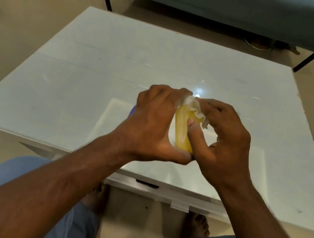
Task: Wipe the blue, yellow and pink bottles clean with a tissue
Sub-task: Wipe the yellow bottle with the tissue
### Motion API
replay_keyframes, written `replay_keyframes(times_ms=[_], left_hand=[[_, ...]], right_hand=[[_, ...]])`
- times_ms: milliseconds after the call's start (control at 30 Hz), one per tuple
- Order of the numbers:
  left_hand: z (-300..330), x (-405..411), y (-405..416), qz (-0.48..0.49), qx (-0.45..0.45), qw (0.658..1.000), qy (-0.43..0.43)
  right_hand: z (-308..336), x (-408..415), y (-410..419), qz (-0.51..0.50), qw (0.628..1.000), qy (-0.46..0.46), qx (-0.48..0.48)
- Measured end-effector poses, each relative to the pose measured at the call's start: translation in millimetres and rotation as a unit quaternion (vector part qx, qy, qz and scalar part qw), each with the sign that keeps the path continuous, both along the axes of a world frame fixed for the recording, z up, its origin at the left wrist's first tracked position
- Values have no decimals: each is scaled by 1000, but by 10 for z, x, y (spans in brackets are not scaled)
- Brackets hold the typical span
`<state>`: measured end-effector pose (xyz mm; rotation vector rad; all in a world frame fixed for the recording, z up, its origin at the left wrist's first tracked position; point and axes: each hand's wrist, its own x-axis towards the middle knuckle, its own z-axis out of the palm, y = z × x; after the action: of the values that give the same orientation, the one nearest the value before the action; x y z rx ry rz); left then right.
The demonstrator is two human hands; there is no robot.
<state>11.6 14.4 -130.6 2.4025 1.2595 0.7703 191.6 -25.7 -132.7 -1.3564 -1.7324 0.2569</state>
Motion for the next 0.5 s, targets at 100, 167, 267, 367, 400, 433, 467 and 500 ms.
replay_keyframes(times_ms=[100,167,267,367,400,433,467,500], left_hand=[[28,-72,56,40,9,999,-14],[29,-147,95,40,6,999,-19],[6,-167,35,9,-5,1000,-18],[29,-114,-83,-2,-3,1000,-18],[47,-103,-124,-3,2,1000,-15],[75,-98,-170,-2,6,1000,-14],[99,-93,-196,0,9,1000,-13],[130,-87,-233,0,12,1000,-11]], right_hand=[[35,53,-47,32,999,32,15],[27,37,-124,51,998,15,23],[2,-18,-213,38,999,-10,24],[72,-44,-224,19,999,-6,30],[113,-40,-233,16,999,-1,34],[154,-31,-256,14,999,4,40],[192,-16,-282,13,999,8,45],[220,-1,-333,11,999,12,49]])
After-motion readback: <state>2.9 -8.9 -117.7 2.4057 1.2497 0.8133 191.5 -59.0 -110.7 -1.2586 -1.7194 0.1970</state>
